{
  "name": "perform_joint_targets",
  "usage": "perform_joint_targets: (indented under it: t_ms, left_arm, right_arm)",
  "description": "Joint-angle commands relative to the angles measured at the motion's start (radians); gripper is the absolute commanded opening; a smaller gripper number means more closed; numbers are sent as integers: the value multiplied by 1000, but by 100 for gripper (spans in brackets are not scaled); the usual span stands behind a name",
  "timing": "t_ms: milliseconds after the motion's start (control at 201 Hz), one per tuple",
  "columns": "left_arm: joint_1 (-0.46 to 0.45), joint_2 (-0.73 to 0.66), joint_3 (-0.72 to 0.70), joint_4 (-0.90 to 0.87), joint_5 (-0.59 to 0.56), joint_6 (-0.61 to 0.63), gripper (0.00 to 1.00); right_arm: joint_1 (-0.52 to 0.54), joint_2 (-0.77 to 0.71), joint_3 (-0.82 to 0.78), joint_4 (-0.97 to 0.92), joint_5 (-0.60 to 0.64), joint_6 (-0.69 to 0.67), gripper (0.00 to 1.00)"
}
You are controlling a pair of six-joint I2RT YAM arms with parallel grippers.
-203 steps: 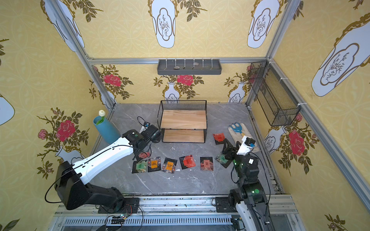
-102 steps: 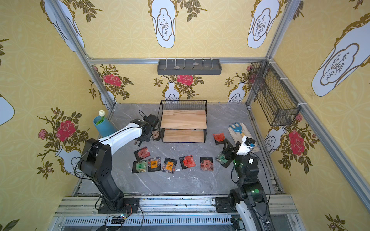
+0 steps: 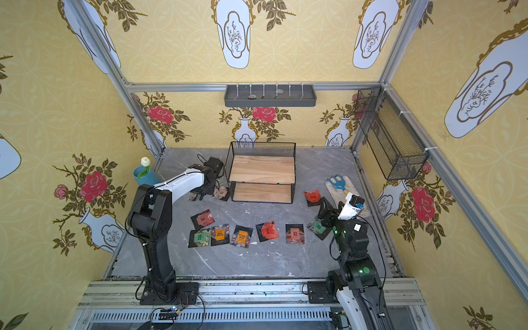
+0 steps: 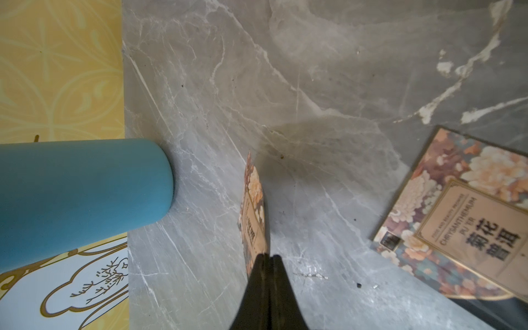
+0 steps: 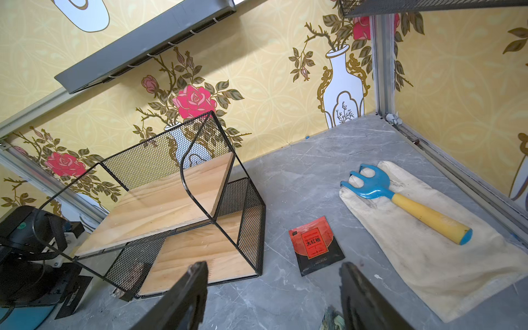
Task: Remove the tea bags from the shelf
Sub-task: Place the tea bag at the center of the board, then reset both arms
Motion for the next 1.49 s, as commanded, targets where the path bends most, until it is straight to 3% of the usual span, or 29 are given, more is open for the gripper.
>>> perform_joint_targets:
  t_ms: [0,134,259,493,777,871,911,926,941,1021,1046,1315,1409,1484]
  left_arm:
    - [0,11,0,20,32,4,3]
    - [-2,3,-7,27,84,-7,6]
    - [-5,-17,-29,40,105,-20,18]
    - [-7,-64,-55,41,112,-32,29]
    - [-28,-199,-131,70,135,-62,50]
    - [-35,-281,-187,108,166,-72,63]
    - [-35,-317,-210,128,193,-72,80]
    - [-35,-331,-219,137,204,-70,97]
    - [-34,-343,-227,146,213,-69,100]
    - [-35,-406,-265,188,265,-62,100]
    - [-34,-421,-272,198,279,-58,100]
    - [35,-553,-373,379,470,-10,100]
    - [80,-591,-431,474,492,5,100]
    - [112,-629,-496,554,445,40,100]
  right_arm:
    - [0,11,13,34,9,-8,76]
    - [0,24,16,43,7,-7,75]
    - [1,25,14,46,7,-6,76]
    - [1,28,15,48,-2,-1,75]
    - [1,45,35,41,-36,-2,76]
    - [0,78,54,40,-50,-1,78]
    - [1,96,63,40,-57,-1,82]
    - [0,105,67,41,-60,-1,83]
    - [1,113,71,42,-63,-1,84]
    - [0,166,93,45,-62,1,88]
    - [1,184,100,48,-59,1,100]
    - [-4,440,227,87,100,-56,98]
    - [-40,552,278,92,177,-47,97]
    - [-88,626,268,175,189,-56,97]
